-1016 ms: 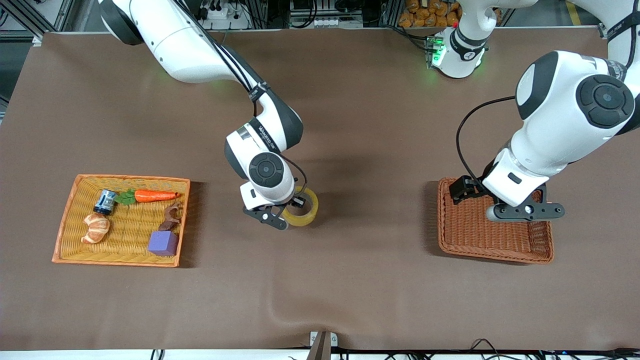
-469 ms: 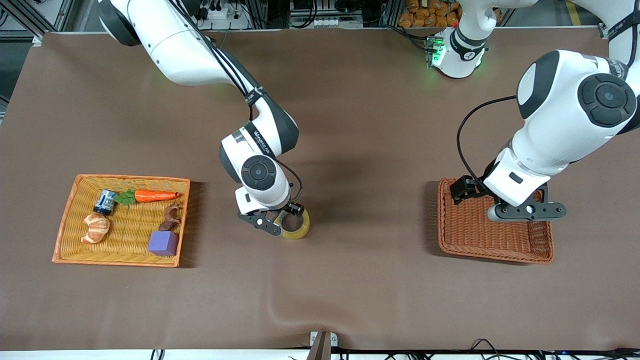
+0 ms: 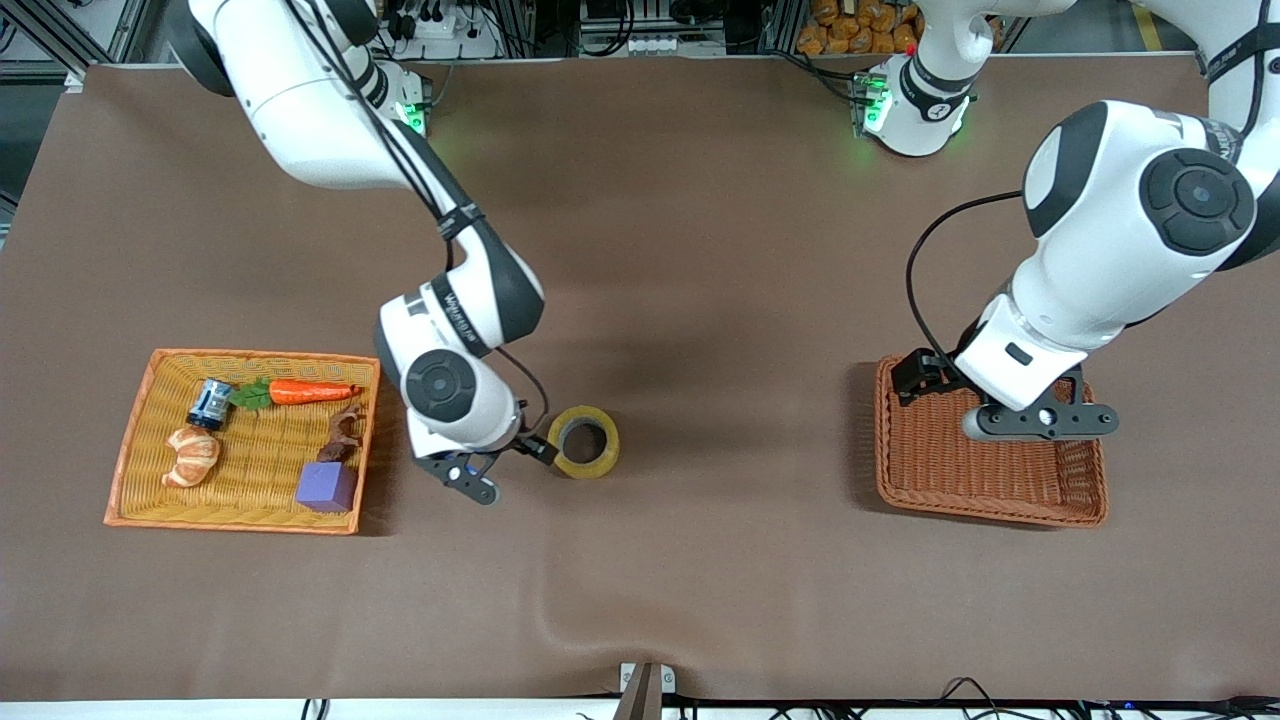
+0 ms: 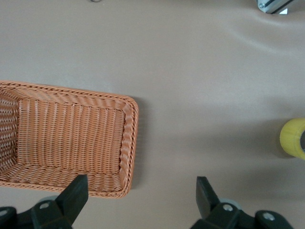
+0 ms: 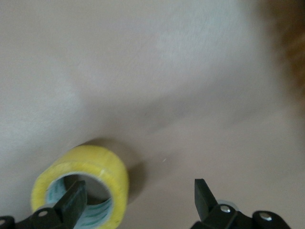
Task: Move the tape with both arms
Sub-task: 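Open the right gripper, release the tape, and draw back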
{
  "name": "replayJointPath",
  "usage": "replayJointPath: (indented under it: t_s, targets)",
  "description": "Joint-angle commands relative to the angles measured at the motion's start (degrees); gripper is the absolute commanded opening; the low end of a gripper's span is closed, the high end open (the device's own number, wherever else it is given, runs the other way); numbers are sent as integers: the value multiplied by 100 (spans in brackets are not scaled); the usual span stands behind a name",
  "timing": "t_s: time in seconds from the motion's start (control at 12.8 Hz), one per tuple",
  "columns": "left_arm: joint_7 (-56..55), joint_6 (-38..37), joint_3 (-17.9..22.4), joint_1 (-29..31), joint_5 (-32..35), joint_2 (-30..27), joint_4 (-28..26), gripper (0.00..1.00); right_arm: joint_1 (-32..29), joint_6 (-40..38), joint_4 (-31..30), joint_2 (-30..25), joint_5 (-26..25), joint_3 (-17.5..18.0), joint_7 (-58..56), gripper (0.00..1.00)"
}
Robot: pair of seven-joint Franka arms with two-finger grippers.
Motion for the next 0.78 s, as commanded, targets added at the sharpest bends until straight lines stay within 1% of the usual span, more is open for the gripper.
replayJointPath:
  t_s: [0.0,0.08,0.23,0.39,0.47,0.62,0.7]
  targets:
    - [-137,11,-10,-330,14,128,3,100,-547,-509,-19,-279,72,98,-969,100]
    - [-138,81,-10,-462,14,250,12,100,-801,-712,-19,-367,72,98,-1399,100]
    - [-251,406,-10,-910,5,488,12,100,-1381,-1108,-46,-490,81,107,-2488,100]
    - [-689,852,-10,-1236,22,812,12,100,-1909,-1468,-89,-587,81,107,-3429,100]
    - [-813,1072,-2,-1455,40,1014,12,100,-2111,-1531,-124,-648,81,107,-3677,100]
    - [-1373,1844,60,-1920,66,1541,177,100,-2463,-1470,-544,-1007,89,133,-4212,100]
    - [-1777,2092,78,-2131,75,1918,414,100,-2613,-1461,-756,-1201,98,133,-4590,100]
